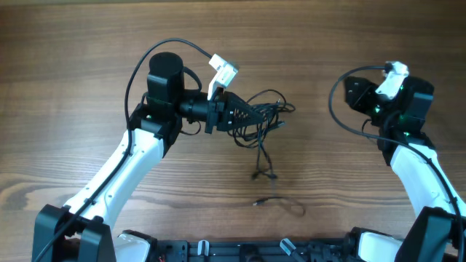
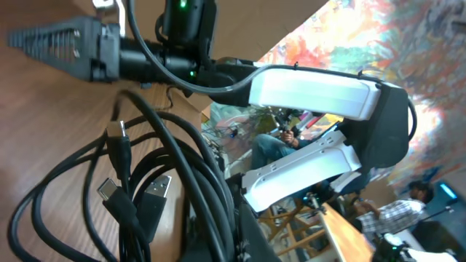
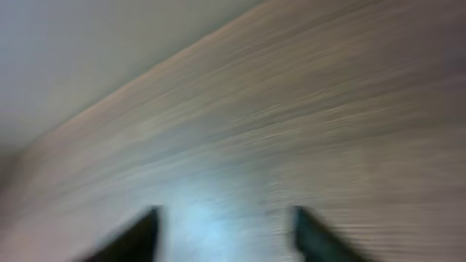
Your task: Untangle cables
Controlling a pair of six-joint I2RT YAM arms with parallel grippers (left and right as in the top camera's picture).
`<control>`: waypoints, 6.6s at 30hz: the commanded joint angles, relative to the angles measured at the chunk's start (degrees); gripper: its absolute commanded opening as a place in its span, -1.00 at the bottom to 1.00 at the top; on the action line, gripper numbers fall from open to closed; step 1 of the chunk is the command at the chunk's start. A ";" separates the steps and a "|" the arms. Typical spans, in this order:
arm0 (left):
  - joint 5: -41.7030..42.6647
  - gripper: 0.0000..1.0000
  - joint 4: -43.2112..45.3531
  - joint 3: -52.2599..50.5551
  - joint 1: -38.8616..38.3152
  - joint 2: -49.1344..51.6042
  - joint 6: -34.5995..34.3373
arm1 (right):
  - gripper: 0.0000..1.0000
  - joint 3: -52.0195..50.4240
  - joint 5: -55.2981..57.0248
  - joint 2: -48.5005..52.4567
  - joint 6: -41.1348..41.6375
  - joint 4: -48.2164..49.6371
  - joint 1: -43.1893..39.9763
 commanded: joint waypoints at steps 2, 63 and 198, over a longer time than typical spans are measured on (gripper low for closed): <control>-4.87 -0.92 0.81 0.42 1.22 -0.98 -0.13 | 0.99 -0.07 -32.59 0.42 -8.81 1.29 0.17; -0.02 -0.92 17.62 0.42 -2.78 -1.11 -16.85 | 0.92 0.20 18.40 8.94 6.36 6.54 2.64; -67.69 -0.92 -20.31 0.42 -4.72 -0.24 -26.43 | -0.91 0.15 -25.31 8.94 9.05 4.87 13.97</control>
